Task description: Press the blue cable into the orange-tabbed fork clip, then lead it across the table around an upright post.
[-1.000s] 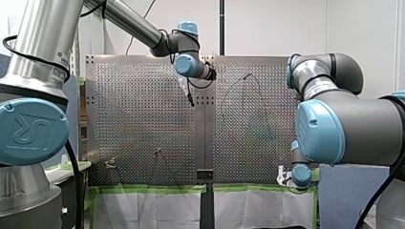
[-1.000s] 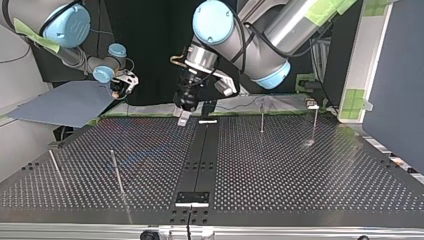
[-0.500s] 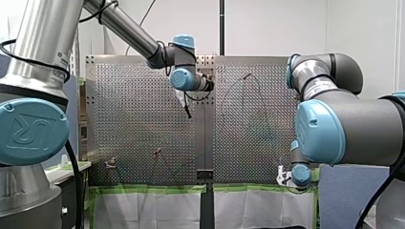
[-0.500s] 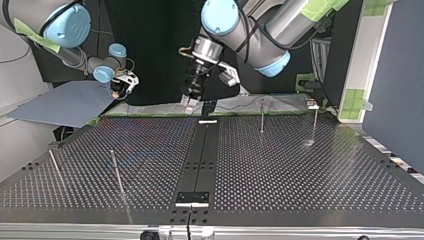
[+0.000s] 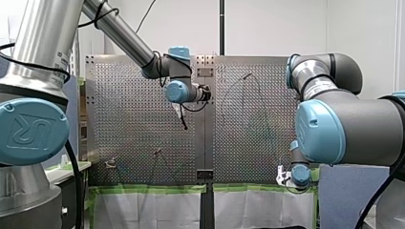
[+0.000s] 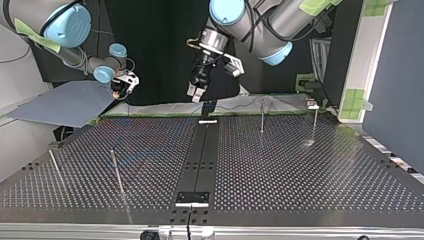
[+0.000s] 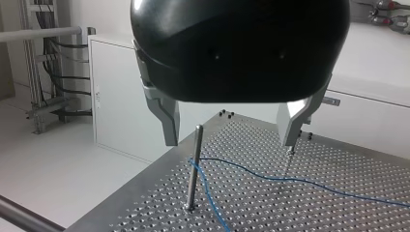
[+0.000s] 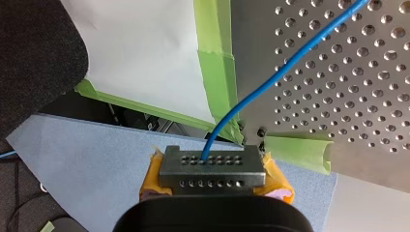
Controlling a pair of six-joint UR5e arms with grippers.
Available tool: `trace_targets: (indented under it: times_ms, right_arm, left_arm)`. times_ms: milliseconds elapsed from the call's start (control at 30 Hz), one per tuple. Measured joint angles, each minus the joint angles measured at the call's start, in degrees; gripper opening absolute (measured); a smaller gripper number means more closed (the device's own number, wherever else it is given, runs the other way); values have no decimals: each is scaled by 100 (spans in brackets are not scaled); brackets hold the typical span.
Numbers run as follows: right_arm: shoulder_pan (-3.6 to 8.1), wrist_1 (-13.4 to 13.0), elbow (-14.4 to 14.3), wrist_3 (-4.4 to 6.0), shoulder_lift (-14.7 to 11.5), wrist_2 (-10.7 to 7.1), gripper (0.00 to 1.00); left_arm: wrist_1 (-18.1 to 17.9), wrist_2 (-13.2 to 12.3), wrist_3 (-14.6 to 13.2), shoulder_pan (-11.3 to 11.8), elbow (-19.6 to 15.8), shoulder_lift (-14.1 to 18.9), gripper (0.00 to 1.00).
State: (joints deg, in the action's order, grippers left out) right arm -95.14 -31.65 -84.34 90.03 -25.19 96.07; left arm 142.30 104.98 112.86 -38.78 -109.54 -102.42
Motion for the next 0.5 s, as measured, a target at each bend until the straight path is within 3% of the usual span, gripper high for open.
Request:
trace_targets:
  times_ms: [500]
  right_arm:
    - [-20,-1,4,-1,0,0,0]
  left_arm:
    - [-942,0,-1,0,-942,0,100]
